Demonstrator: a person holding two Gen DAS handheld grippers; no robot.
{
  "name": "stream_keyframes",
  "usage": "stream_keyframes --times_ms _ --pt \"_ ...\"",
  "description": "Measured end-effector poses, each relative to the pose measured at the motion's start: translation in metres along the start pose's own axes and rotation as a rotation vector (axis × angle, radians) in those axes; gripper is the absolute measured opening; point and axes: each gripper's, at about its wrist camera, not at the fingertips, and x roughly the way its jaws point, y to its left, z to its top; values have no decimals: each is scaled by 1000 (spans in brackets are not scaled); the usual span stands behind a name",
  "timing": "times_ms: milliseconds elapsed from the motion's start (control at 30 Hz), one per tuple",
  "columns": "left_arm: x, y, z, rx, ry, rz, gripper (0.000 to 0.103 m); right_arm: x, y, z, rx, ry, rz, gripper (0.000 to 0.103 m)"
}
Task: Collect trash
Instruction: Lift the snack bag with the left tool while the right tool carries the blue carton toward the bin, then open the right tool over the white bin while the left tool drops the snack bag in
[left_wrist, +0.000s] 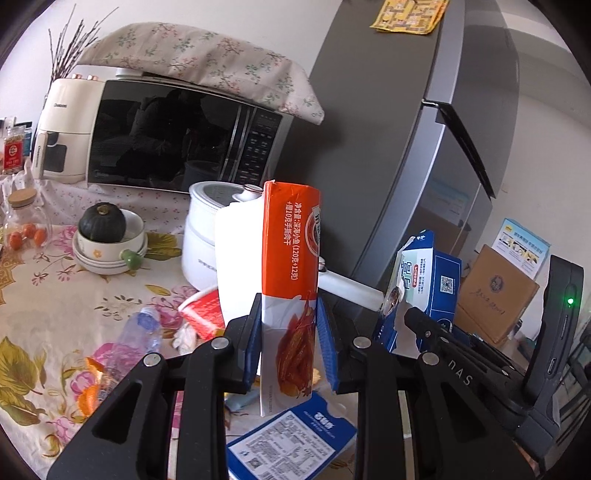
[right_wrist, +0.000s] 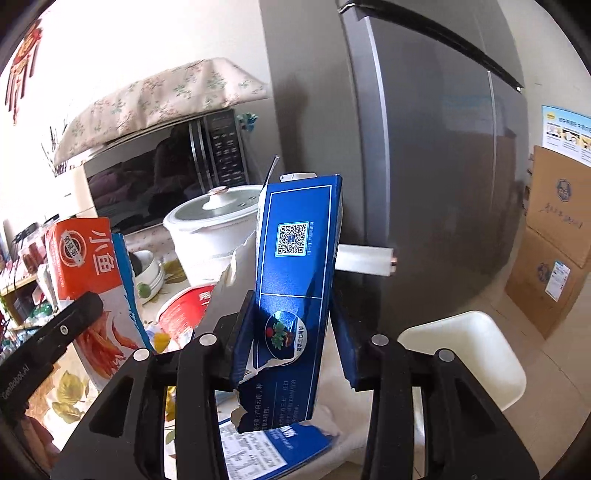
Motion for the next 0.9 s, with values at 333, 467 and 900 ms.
stream_keyframes --times_ms 333,467,900 --pt "22 -43 -2 19 44 -66 28 -5 -46 4 36 -8 -96 40" --pt "33 -64 -6 36 62 -94 28 -5 -71 5 64 -4 -137 40" --pt "66 -119 -15 57 127 -189 28 18 -155 -1 154 71 -298 41"
